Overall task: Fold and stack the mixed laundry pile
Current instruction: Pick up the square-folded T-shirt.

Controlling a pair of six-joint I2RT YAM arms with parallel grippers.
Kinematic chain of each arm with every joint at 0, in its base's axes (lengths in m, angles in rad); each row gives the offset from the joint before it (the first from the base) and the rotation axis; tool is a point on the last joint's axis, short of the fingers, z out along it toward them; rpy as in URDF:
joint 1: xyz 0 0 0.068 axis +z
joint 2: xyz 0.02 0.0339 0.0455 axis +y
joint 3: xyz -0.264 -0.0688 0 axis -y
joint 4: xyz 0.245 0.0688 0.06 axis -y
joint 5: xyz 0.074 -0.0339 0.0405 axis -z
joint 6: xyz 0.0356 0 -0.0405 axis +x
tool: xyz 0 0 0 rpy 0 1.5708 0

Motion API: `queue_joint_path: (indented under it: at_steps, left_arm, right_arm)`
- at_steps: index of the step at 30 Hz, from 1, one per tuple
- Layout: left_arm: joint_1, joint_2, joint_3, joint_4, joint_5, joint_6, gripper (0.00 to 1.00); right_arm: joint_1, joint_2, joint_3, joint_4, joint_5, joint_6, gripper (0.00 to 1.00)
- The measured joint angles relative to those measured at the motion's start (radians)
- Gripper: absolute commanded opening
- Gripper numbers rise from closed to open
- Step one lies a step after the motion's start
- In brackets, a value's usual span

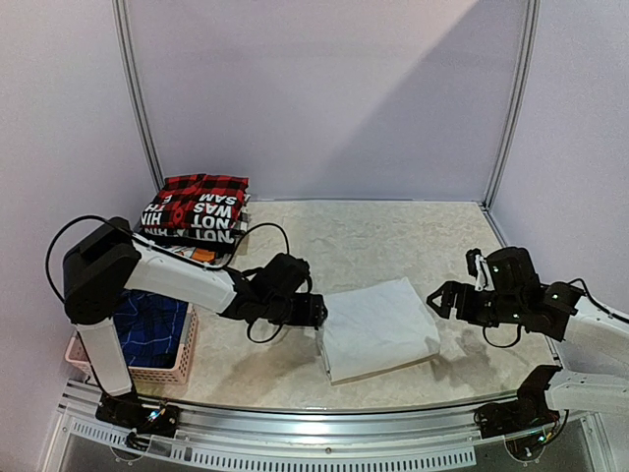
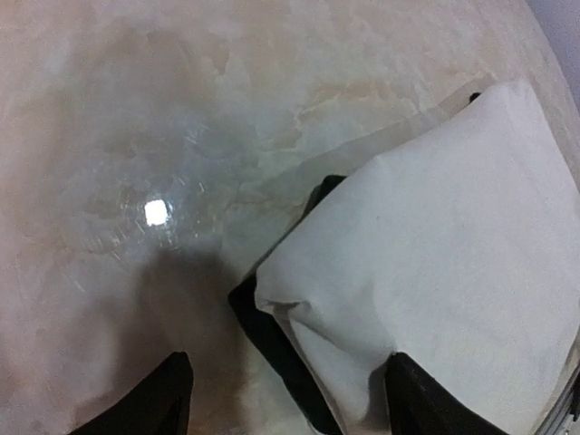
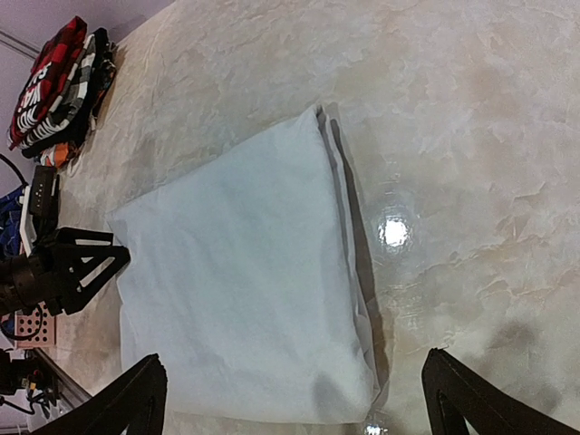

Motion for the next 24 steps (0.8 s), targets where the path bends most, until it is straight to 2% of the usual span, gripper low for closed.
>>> queue_joint_path:
  at_steps: [11, 24]
  left_arm:
    - [0.0, 0.062, 0.0, 0.134, 0.06, -0.096, 0.54]
    - [-0.01, 0.113, 0.004, 0.216, 0.089, -0.133, 0.0]
  right_arm:
    - [0.0, -0.002, -0.012, 0.0, 0.021, 0.0, 0.99]
    - [0.0, -0.035, -0.041, 0.0, 0.024, 0.003, 0.99]
